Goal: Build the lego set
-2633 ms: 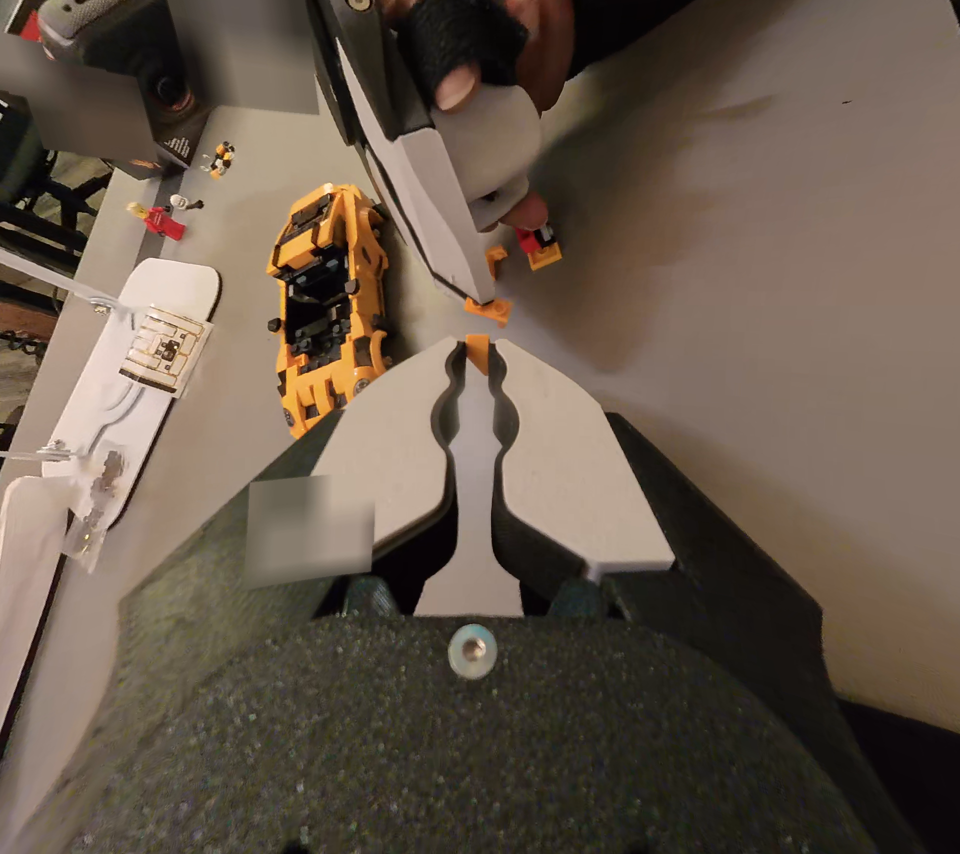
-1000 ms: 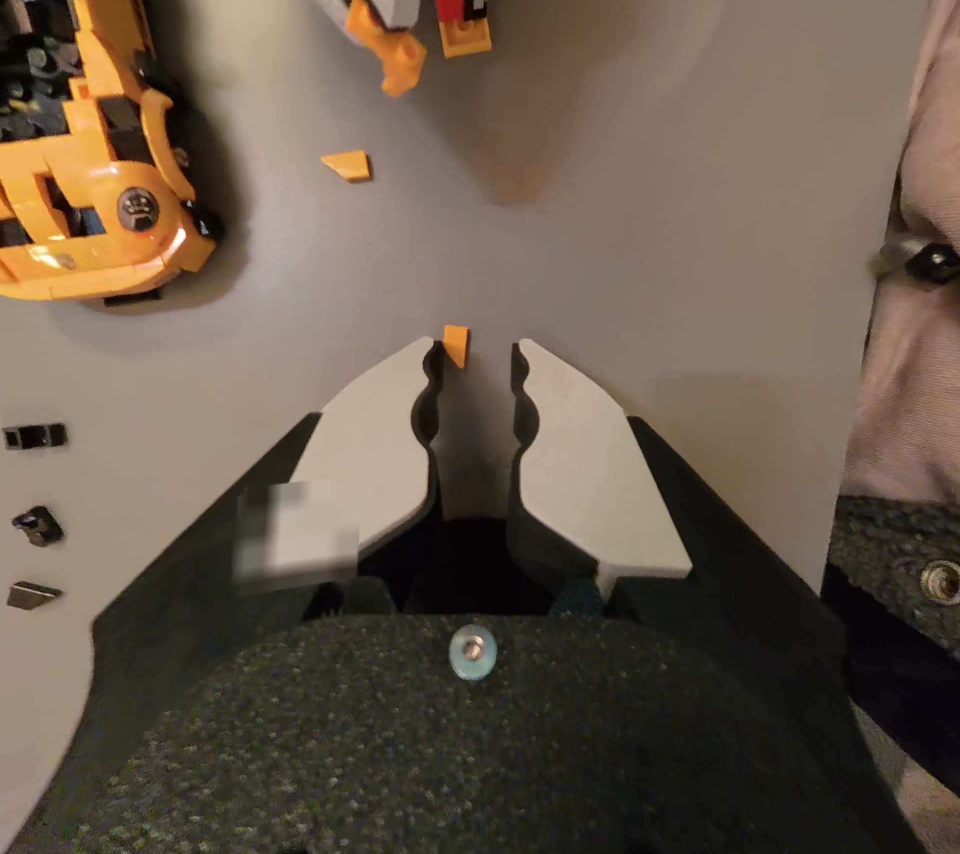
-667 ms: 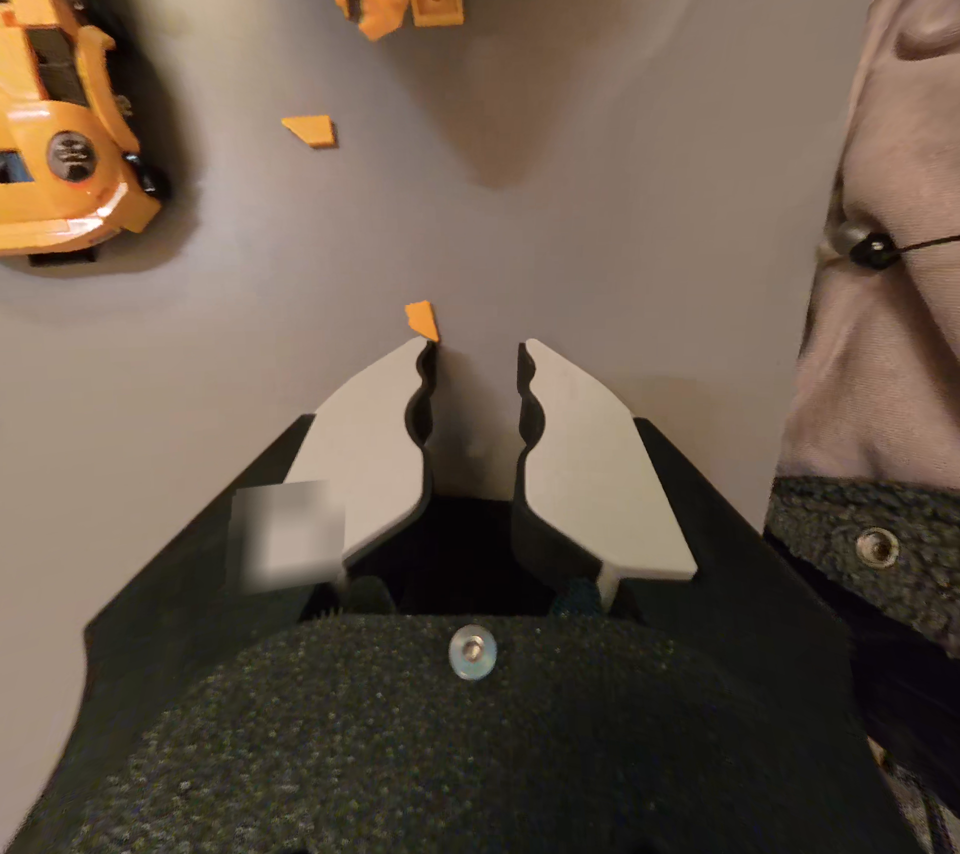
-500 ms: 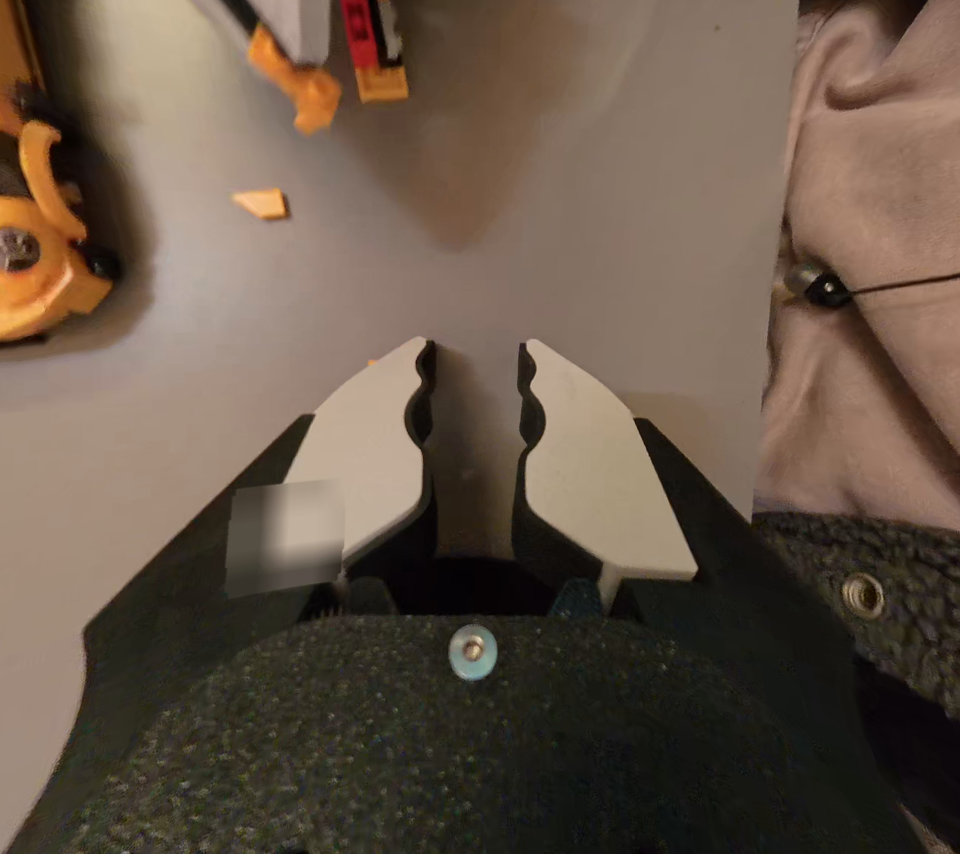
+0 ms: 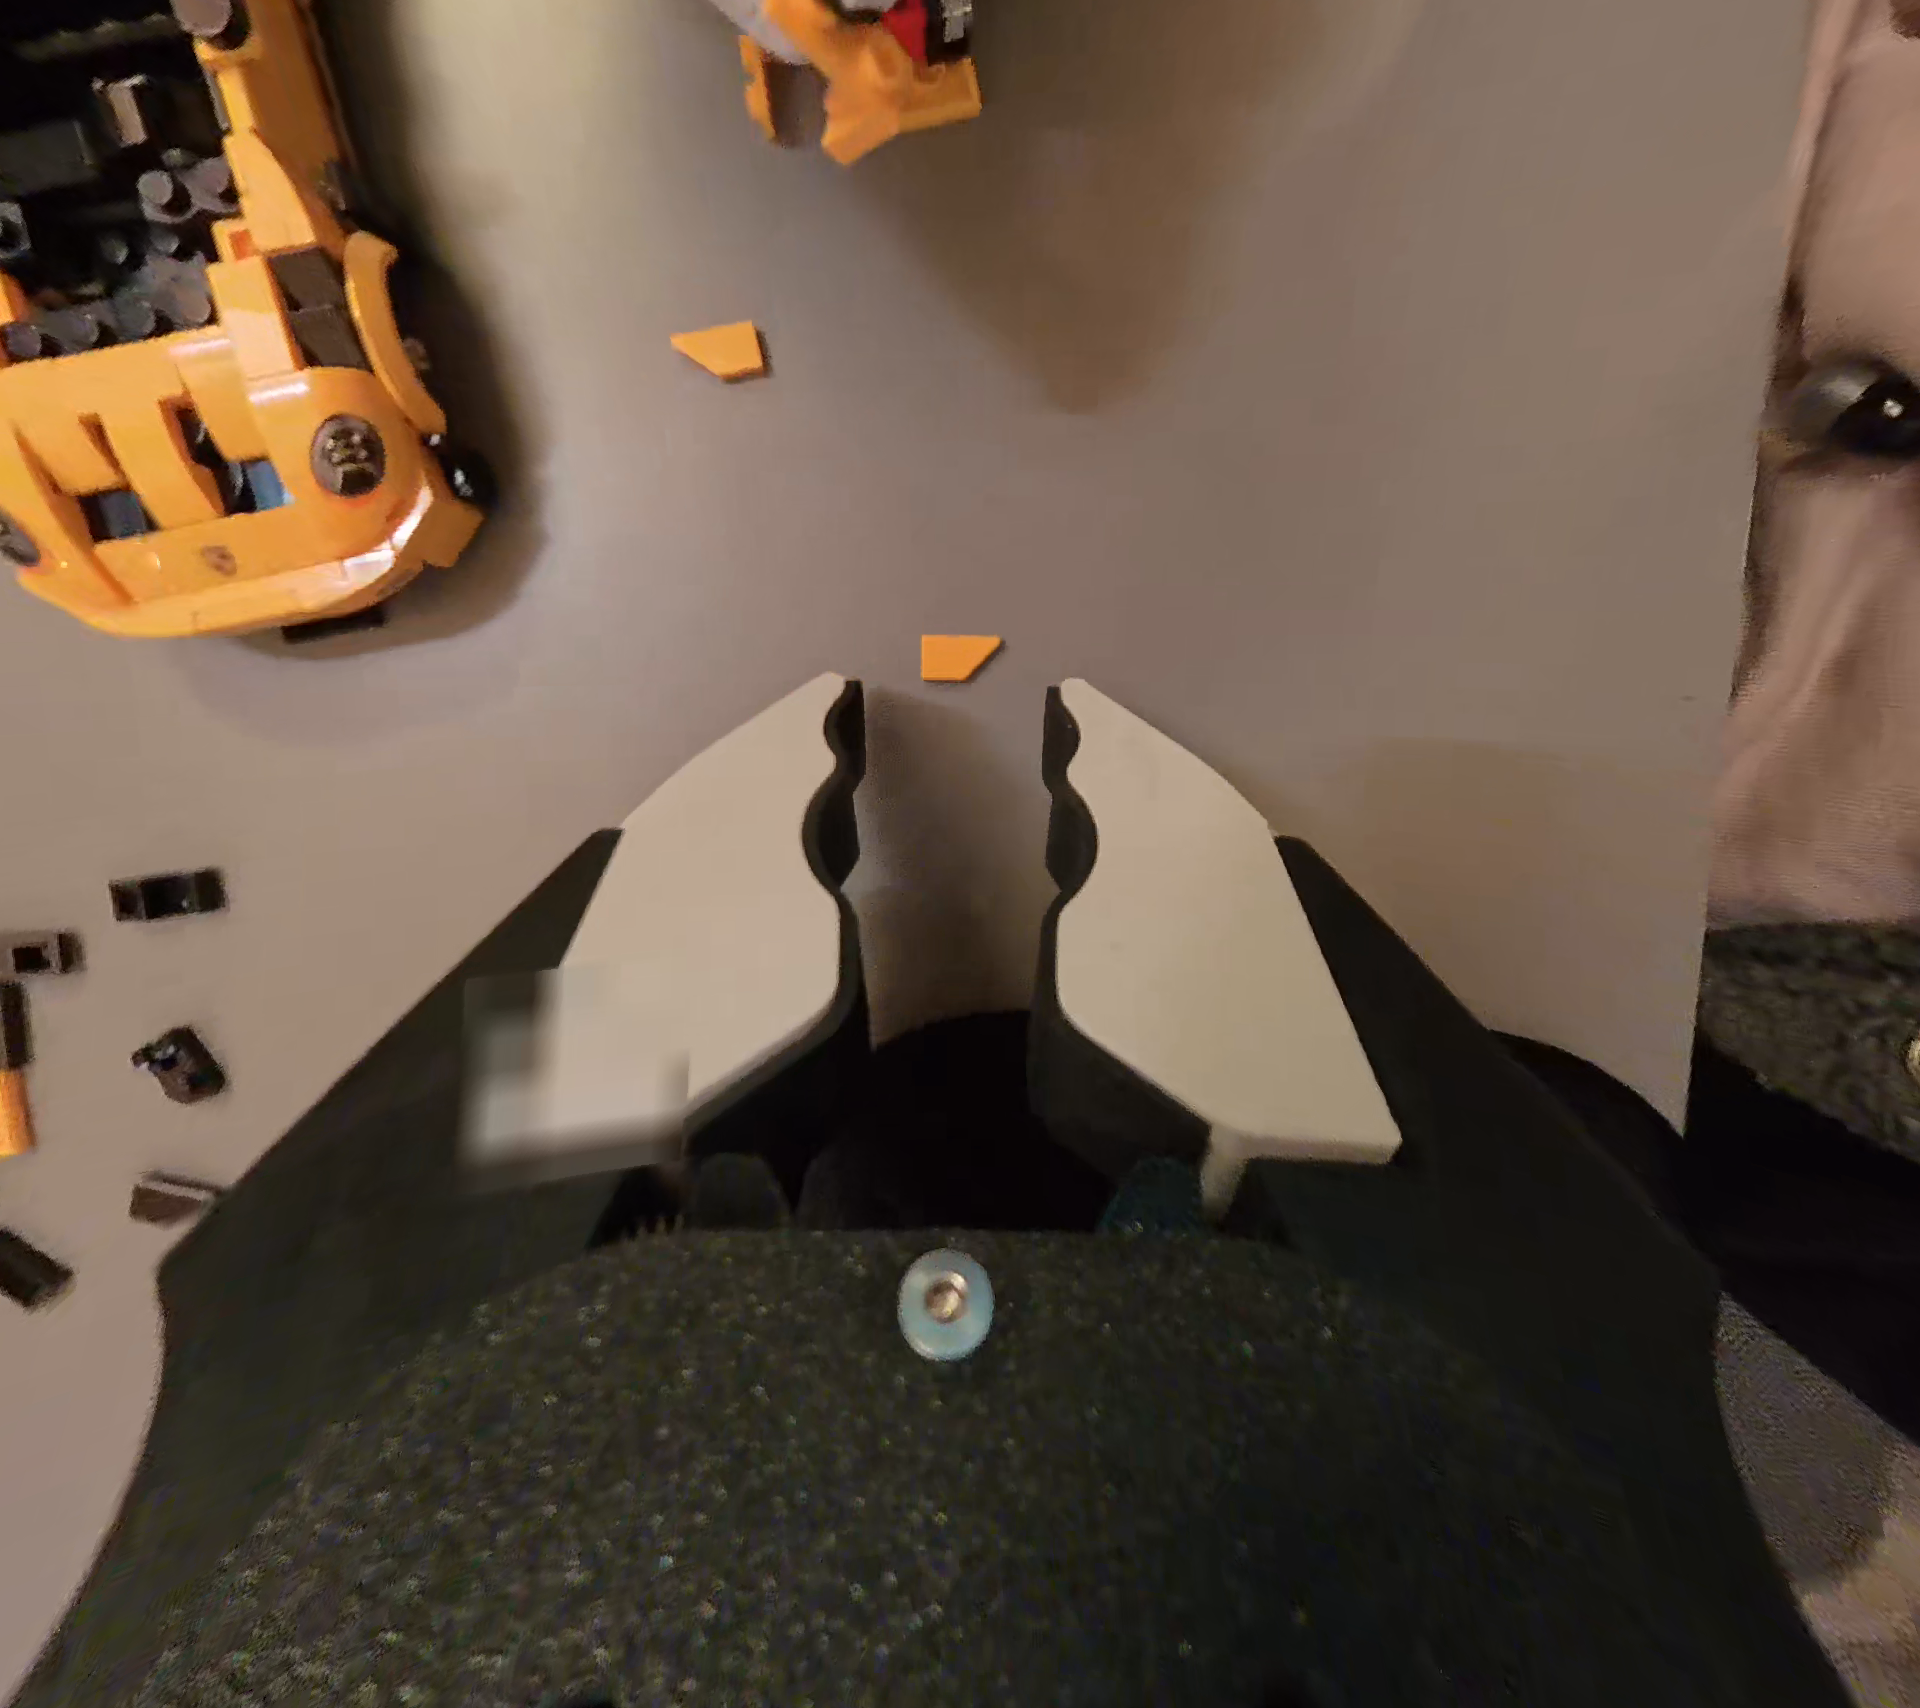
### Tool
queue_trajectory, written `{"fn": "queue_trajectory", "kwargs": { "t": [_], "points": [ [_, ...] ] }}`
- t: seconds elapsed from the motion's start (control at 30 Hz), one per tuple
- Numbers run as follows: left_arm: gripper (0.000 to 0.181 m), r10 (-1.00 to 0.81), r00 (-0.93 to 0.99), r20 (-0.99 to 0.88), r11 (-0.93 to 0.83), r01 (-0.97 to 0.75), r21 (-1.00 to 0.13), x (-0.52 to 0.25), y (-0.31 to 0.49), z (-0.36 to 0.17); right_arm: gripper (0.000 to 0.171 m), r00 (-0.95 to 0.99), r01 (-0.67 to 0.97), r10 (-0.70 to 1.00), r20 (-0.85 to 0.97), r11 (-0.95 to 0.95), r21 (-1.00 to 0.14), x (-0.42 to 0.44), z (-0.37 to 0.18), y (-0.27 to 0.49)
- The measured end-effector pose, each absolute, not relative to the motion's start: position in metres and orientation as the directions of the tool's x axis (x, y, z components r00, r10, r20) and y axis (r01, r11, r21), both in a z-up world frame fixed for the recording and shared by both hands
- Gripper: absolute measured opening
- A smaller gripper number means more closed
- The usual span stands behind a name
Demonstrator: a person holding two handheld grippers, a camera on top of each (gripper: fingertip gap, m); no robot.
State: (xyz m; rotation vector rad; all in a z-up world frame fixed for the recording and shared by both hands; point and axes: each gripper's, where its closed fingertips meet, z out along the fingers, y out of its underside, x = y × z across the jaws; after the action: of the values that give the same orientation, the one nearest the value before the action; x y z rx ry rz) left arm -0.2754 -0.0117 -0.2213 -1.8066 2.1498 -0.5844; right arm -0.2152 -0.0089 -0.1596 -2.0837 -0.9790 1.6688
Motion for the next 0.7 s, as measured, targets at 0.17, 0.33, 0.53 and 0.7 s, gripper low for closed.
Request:
{"fn": "queue_trajectory", "kwargs": {
  "t": [0.17,0.33,0.53,0.7],
  "points": [
    [0.033,-0.969,-0.230,0.088,0.162,-0.866,-0.473,-0.274,-0.020,-0.224,0.003,0.094,0.320,0.662,-0.744,-0.727,-0.607,-0.215,-0.161,-0.009],
    [0.030,-0.964,-0.235,0.124,0.149,-0.864,-0.482,-0.277,-0.031,-0.225,0.003,0.090,0.325,0.661,-0.745,-0.727,-0.606,-0.215,-0.162,-0.010],
    [0.030,-0.960,-0.247,0.129,0.154,-0.857,-0.492,-0.275,-0.041,-0.224,0.003,0.089,0.331,0.664,-0.742,-0.722,-0.607,-0.217,-0.162,-0.011],
    [0.030,-0.972,-0.212,0.105,0.132,-0.856,-0.500,-0.273,-0.033,-0.222,0.003,0.087,0.334,0.666,-0.740,-0.720,-0.609,-0.217,-0.162,-0.012]
  ]
}}
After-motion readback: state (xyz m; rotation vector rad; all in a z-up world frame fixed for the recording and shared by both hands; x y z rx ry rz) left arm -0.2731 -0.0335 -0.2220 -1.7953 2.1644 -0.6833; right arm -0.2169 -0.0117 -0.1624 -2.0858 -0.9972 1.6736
